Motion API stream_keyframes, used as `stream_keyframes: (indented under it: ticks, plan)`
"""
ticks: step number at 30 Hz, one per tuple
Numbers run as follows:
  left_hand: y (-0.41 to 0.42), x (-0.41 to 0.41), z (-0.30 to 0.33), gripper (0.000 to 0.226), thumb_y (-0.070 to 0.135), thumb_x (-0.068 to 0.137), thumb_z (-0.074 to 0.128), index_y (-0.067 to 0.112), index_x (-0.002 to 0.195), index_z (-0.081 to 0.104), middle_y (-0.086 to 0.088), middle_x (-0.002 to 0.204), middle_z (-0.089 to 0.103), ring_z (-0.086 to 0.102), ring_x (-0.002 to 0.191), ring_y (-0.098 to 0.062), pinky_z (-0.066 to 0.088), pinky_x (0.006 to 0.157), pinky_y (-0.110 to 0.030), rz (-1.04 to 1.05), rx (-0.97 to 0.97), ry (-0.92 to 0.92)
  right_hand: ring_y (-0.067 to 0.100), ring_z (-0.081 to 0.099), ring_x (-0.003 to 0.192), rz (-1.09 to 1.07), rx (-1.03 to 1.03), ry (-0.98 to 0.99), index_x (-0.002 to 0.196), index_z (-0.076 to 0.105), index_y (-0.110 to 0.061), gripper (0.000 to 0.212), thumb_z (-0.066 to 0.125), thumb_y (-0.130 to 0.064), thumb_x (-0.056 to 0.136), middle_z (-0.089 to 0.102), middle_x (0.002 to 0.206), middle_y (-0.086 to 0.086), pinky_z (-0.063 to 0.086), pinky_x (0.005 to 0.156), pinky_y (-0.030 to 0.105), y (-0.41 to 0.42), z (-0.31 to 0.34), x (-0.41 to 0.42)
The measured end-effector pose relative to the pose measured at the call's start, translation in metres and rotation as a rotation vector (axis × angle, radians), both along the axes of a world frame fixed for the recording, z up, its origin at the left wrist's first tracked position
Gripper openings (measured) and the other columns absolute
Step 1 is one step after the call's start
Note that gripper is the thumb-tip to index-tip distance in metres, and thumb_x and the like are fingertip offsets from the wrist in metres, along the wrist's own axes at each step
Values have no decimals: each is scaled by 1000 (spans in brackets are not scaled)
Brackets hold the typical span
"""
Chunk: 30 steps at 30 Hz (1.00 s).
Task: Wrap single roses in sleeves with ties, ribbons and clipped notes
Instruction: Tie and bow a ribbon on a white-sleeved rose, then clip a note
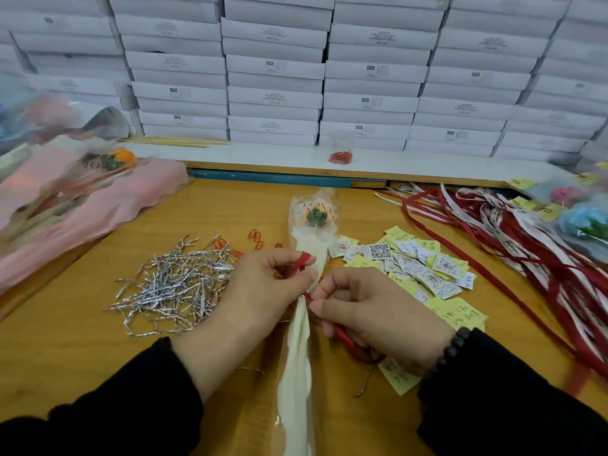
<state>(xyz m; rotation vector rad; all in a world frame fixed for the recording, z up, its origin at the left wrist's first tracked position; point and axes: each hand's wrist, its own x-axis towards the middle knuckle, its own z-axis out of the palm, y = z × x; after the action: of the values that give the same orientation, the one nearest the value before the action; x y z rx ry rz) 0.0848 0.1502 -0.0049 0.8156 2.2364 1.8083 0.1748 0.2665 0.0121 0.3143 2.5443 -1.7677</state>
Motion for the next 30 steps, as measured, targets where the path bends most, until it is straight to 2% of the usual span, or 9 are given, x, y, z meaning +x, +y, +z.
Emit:
stream_keyframes:
  ticks: [4, 8, 13, 16, 20, 23, 25, 27, 30]
  plan:
    - [-2, -2, -1, 26, -1, 80, 68, 23, 90, 69, -24, 95, 67, 56, 75, -14, 44, 64, -9, -25, -49, 31, 3, 35, 32, 17, -39, -37, 90, 62, -6, 11, 55, -13, 92, 58, 51, -2, 27, 34, 13, 4, 3, 1]
    - [-2, -1, 1, 27, -5, 82, 63, 20, 92, 69, -14, 83, 60, 52, 69, -13, 43, 60, -9, -59, -59, 39, 3, 30, 30, 60, -105, -138, 82, 68, -5, 19, 56, -17, 91, 49, 44, -3, 22, 32, 13, 17, 7, 3]
    - [-2, 3, 4, 28, -3, 83, 63, 24, 86, 67, -7, 74, 53, 47, 64, -11, 41, 56, -8, -87, -76, 52, 5, 27, 31, 68, -494, -162, 79, 65, -4, 22, 49, -15, 89, 44, 43, -2, 9, 44, 25, 20, 1, 0]
    - [-3, 2, 4, 28, -2, 84, 63, 26, 82, 65, -4, 70, 50, 44, 61, -11, 38, 55, -8, -84, -90, 70, 5, 28, 33, 74, -662, -136, 82, 63, -4, 17, 51, -14, 79, 45, 46, -2, 8, 48, 26, 15, -2, -3]
    - [-3, 0, 4, 26, 0, 82, 65, 25, 79, 63, -5, 71, 50, 45, 66, -13, 39, 57, -11, -87, -86, 66, 1, 28, 31, 70, -750, -96, 96, 65, 0, 25, 40, -4, 92, 48, 52, -1, 10, 40, 19, 8, -6, -3]
    - [-3, -1, 3, 25, -5, 80, 65, 20, 75, 61, -8, 72, 55, 48, 66, -13, 40, 57, -12, -95, -60, 82, 0, 27, 27, -10, -823, 12, 105, 64, 0, 26, 45, -1, 88, 51, 51, 0, 14, 31, 13, 1, -7, -4]
    - [-3, -2, 1, 21, -7, 81, 62, 13, 76, 61, -10, 70, 56, 49, 64, -15, 42, 59, -18, -114, -71, 86, 1, 26, 25, -109, -869, 106, 107, 64, -3, 29, 48, 2, 84, 52, 50, 2, 15, 28, 10, -1, -8, -6]
    - [-3, -2, -1, 20, -5, 82, 63, 14, 77, 61, -6, 67, 56, 48, 62, -14, 42, 58, -22, -126, -103, 82, 3, 26, 25, -232, -775, 162, 106, 66, -7, 28, 50, 4, 86, 51, 49, 2, 16, 29, 10, 0, -10, -7]
    - [-3, -2, -2, 23, -2, 80, 67, 19, 72, 60, 4, 62, 52, 46, 57, -9, 42, 57, -20, -140, -129, 99, 4, 29, 28, -363, -379, 210, 100, 70, -13, 23, 55, 0, 88, 46, 42, -1, 24, 31, 13, 5, -14, -6]
